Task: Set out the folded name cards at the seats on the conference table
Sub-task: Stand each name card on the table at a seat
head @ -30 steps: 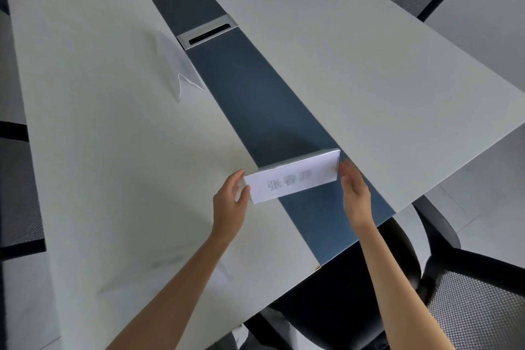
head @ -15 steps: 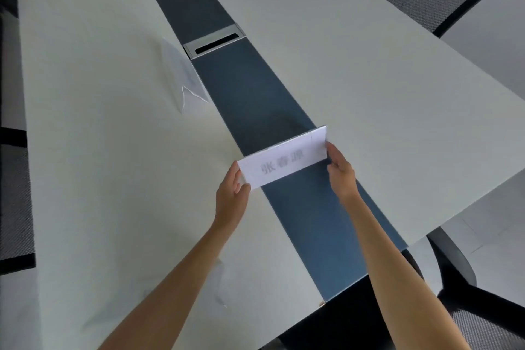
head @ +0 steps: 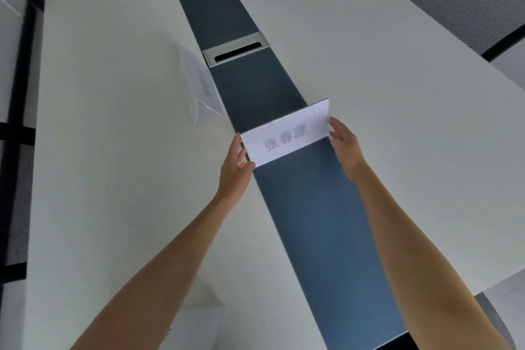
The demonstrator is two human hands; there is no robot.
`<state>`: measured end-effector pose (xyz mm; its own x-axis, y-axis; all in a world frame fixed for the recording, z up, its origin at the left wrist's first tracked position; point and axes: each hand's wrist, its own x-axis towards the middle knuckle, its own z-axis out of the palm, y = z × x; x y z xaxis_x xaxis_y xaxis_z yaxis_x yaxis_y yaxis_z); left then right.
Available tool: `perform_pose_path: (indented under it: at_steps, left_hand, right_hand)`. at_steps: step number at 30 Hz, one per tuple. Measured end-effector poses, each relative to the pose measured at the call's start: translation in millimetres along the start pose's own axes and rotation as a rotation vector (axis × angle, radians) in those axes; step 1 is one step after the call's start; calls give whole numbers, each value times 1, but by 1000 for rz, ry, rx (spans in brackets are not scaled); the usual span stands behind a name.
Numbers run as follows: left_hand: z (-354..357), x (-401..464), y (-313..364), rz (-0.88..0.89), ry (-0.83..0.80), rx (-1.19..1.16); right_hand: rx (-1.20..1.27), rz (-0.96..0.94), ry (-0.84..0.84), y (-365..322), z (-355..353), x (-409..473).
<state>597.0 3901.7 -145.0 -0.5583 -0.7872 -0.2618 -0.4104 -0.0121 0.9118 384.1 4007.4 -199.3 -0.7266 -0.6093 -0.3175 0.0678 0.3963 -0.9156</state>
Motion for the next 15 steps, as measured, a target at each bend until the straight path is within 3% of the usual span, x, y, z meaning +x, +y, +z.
perform_pose_path:
  at_steps: [8,12,15]
  left_hand:
    - [-8,-6,-2,-50,-11,62]
    - [-36,-29,-16,-122,-58,118]
    - [-77,-66,-21,-151,-107,111]
  right_hand:
    - [67,43,14,0,-1,-35]
    - [164,69,37,14,18,-94]
    - [228,190,-13,26,44,-155]
